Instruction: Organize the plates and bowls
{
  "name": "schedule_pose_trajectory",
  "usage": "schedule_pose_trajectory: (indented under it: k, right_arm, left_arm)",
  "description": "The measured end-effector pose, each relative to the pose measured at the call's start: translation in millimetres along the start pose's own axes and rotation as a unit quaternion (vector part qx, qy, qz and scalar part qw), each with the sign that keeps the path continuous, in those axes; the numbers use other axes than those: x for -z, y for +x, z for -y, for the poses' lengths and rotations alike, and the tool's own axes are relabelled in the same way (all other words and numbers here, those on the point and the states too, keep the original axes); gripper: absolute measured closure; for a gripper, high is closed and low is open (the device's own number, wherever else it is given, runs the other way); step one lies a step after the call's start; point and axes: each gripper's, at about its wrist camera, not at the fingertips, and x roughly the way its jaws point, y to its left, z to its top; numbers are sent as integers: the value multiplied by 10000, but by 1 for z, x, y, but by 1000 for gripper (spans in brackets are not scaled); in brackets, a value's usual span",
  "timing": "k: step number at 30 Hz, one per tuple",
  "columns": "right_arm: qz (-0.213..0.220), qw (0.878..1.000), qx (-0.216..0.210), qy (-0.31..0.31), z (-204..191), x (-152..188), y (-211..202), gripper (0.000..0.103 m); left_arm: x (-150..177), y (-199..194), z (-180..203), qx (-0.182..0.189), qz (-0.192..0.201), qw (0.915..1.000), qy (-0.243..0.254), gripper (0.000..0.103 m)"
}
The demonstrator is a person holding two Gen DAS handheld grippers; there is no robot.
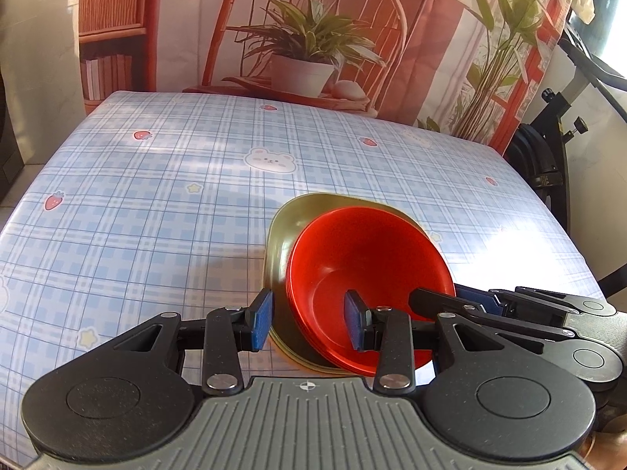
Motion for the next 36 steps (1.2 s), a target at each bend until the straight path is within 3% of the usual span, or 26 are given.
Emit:
schedule_pose_trajectory:
  k: [15,19,21,24,27,29,32,36]
  right_arm:
    - [451,9985,253,177,10,-8,-21,72]
    - [651,9970,326,249,15,-14,-33,61]
    - [752,9961,359,280,16,-18,-40,55]
    - [972,9941,304,369,20,-25,-56,39]
    - [1202,9916,353,333,21,-34,-75,20]
    - [1383,9890,426,309,22,-40,-90,7]
    - [1531,9870,421,249,21,-48,-110,0]
    - [1764,9830,477,197,17,-61,-139,0]
  left_arm:
    - [-5,-22,1,-397,395,9984,39,61]
    - [-10,-31,4,-500,556,9971,163,61]
    - [-15,-39,7,-607,698,9954,256,57]
    - [-23,-59,13,-735,1061,9908,413,44]
    - [-32,-83,20,-757,1443,9855,478,29]
    - [-40,-97,22,-639,1601,9841,438,13]
    - [-49,-117,25,-495,1815,9814,387,12]
    - [-64,-141,38,-534,1942,9785,453,12]
